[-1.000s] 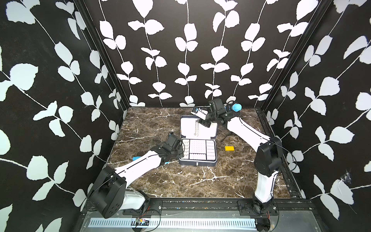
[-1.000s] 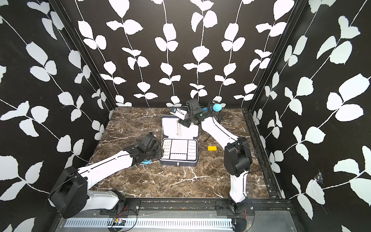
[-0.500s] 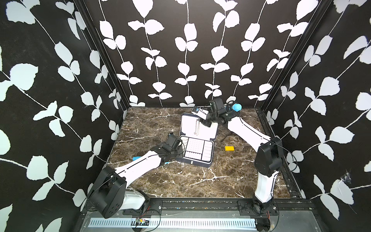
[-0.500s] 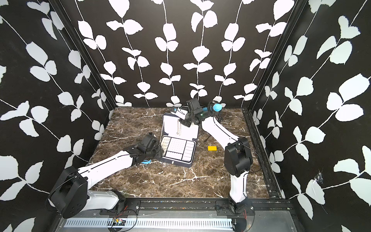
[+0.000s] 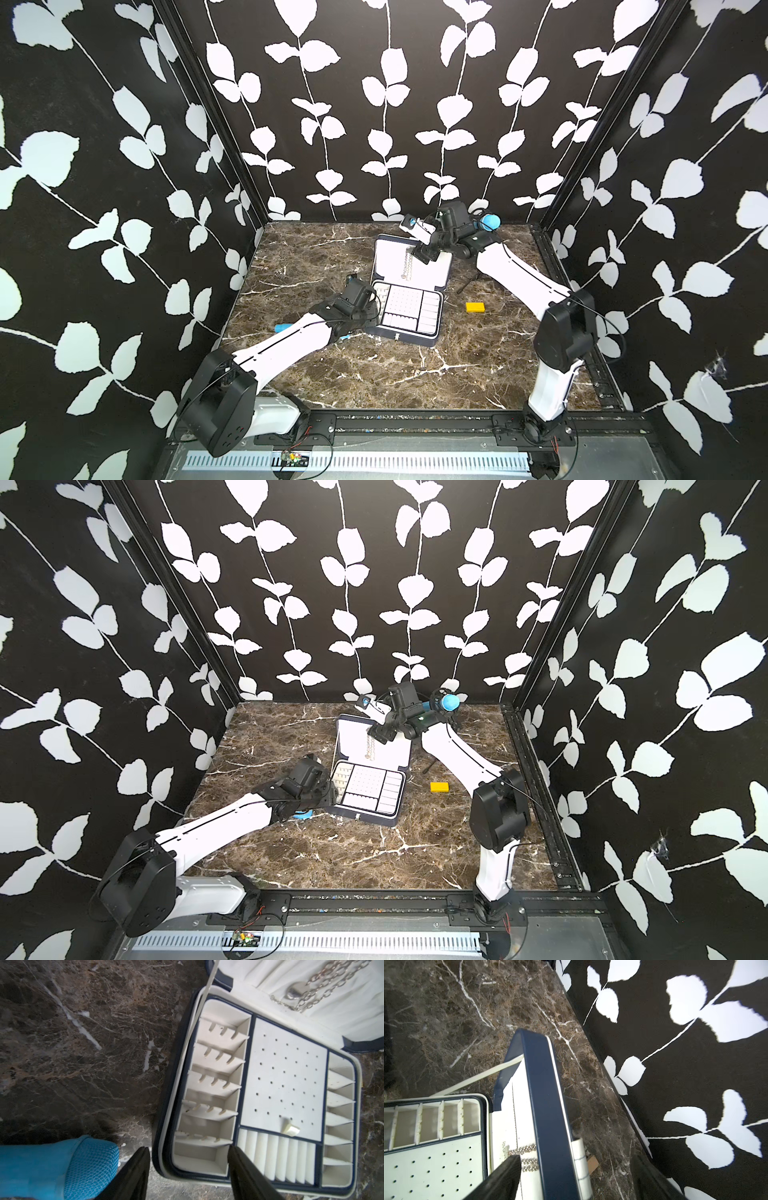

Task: Put jewelry chain into jewelry box
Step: Close the fastener on the jewelry box, then adjust the jewelry box at the center of the board.

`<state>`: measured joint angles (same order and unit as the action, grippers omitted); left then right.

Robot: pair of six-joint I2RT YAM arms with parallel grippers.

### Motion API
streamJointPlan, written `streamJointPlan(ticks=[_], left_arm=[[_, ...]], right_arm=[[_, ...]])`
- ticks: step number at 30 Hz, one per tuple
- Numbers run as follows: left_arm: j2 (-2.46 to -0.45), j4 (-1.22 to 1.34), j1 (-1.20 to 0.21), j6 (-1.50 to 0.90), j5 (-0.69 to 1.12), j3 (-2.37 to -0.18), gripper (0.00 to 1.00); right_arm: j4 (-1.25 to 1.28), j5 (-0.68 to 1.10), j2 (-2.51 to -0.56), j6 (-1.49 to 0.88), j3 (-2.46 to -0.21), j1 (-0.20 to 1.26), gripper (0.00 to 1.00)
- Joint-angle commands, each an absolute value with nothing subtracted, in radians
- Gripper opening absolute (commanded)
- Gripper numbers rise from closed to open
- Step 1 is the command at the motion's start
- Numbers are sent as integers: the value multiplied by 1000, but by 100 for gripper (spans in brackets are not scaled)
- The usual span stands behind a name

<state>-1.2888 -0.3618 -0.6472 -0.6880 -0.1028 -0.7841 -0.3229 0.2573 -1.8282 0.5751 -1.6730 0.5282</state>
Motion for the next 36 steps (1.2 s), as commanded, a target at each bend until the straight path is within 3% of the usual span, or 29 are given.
streamJointPlan(ticks=[1, 7, 12, 15, 22, 27, 36], left_arm=[[-1229, -421, -644, -672, -147, -814, 63], [-1211, -444, -626, -663, -185, -850, 64], [-1289, -358, -557, -721, -41, -844, 65], [-1337, -282, -523, -749, 33, -824, 65], [-1433, -151, -516, -764, 142, -809, 64], [-1401, -109, -540, -769, 167, -762, 64], [-1348, -136, -659, -764, 133, -724, 63]], right_arm=[[-253, 236, -1716, 476, -1654, 525, 86], [-200, 212, -1493, 174, -1493, 529, 87], [30, 215, -1266, -210, -1118, 525, 87], [31, 257, -1187, -349, -1009, 520, 89], [-135, 276, -1082, -441, -939, 520, 90], [-48, 163, -950, -597, -790, 480, 100], [55, 158, -949, -710, -684, 445, 99]])
